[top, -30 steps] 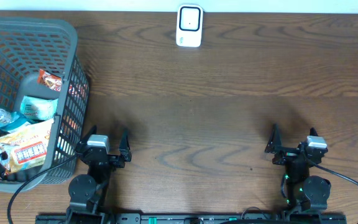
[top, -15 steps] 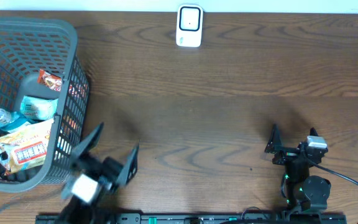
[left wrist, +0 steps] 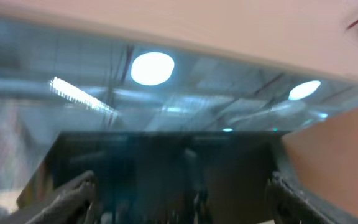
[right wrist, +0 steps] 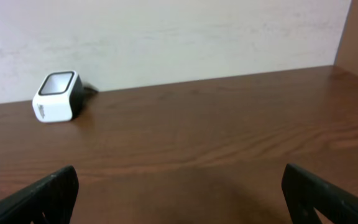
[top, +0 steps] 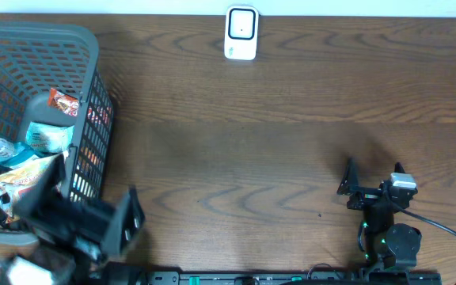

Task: Scan the item barcode
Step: 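Reach the left gripper into the basket and grasp the blue bottle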

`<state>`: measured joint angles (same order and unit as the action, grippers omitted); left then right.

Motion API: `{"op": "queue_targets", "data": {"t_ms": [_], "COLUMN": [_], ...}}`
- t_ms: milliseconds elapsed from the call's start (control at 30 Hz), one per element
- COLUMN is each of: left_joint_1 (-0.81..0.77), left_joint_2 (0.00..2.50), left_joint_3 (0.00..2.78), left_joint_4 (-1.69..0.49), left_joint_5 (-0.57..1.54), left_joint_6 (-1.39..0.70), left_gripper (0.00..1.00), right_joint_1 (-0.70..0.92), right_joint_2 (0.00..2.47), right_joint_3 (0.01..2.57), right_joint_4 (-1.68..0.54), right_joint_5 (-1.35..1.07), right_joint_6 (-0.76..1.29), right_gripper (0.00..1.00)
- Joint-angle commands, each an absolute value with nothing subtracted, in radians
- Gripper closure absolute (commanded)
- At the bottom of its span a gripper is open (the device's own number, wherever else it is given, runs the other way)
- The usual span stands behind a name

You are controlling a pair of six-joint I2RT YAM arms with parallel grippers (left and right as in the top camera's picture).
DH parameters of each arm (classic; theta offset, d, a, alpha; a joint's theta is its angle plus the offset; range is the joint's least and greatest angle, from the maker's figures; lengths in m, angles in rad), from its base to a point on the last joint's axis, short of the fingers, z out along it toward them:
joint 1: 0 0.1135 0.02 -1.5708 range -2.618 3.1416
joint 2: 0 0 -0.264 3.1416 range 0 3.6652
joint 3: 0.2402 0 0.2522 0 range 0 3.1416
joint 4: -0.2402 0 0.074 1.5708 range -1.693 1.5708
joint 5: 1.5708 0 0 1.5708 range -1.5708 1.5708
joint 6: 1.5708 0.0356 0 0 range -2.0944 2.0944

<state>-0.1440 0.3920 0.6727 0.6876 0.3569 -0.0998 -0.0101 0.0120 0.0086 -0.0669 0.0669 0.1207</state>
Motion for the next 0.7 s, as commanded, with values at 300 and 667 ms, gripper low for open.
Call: {"op": "queue_targets", "data": {"t_ms": [300, 667], "left_joint_1": [-0.139, -0.140], "left_joint_2": [1.079, 1.266], "left_joint_3": [1.768, 1.884], "left_joint_4": [-0.599, -1.047], "left_joint_5": [-0.322, -0.711], "left_joint_6": [0.015, 0.002], "left_gripper": [0.14, 0.14], "right_joint_1": [0.002, 0.002], "right_joint_2": [0.007, 0.007], "right_joint_3": [0.006, 0.006], "right_joint_4": [-0.068, -0.068], "right_joint_5": [0.069, 0.069], "right_joint_6": [0.107, 0.107], "right_gripper": [0.01, 0.01]}}
